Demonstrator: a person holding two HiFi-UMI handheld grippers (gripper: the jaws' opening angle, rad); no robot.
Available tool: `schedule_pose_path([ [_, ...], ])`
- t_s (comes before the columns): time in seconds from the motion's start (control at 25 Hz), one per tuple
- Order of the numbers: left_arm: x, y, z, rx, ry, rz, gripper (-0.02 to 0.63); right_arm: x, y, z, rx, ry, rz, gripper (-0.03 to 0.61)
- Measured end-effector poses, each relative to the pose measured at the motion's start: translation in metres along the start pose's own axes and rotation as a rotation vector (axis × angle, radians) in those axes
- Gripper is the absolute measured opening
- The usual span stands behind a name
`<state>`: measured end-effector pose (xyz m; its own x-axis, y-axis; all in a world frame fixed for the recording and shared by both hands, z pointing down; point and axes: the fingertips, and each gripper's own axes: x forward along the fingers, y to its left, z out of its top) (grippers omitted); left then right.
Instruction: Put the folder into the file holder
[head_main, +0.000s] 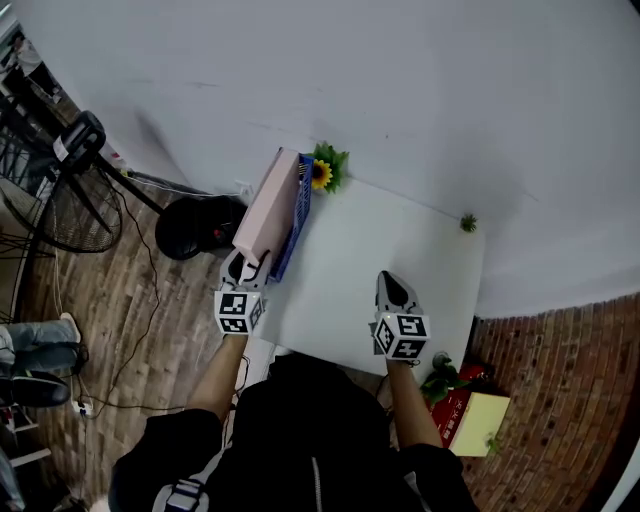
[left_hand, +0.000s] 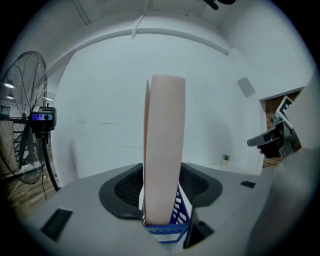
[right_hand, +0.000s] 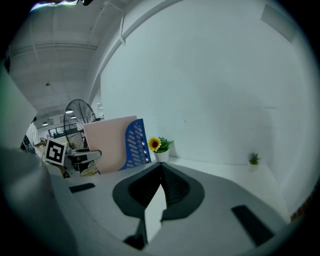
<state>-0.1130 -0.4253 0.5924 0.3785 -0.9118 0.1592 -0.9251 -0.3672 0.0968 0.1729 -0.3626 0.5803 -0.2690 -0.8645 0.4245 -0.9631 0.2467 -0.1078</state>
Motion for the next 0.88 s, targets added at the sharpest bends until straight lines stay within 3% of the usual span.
schedule_pose_path([
  [0.44,-0.052,0.022,0.009,-0.045,-0.025,0.016,0.236,0.012,0.035,0.01,-0.037,-0.021,0.072,0.007],
  [0.68,-0.081,0.049,0.013,-0.052,-0.046,0.054,0.105,0.017,0.059,0.018,-0.064,-0.051,0.107,0.006],
  [0.88,-0.091,0.061,0.02,-0.049,-0.001,0.065,0.036,0.018,0.077,0.031,-0.096,-0.09,0.121,0.006],
])
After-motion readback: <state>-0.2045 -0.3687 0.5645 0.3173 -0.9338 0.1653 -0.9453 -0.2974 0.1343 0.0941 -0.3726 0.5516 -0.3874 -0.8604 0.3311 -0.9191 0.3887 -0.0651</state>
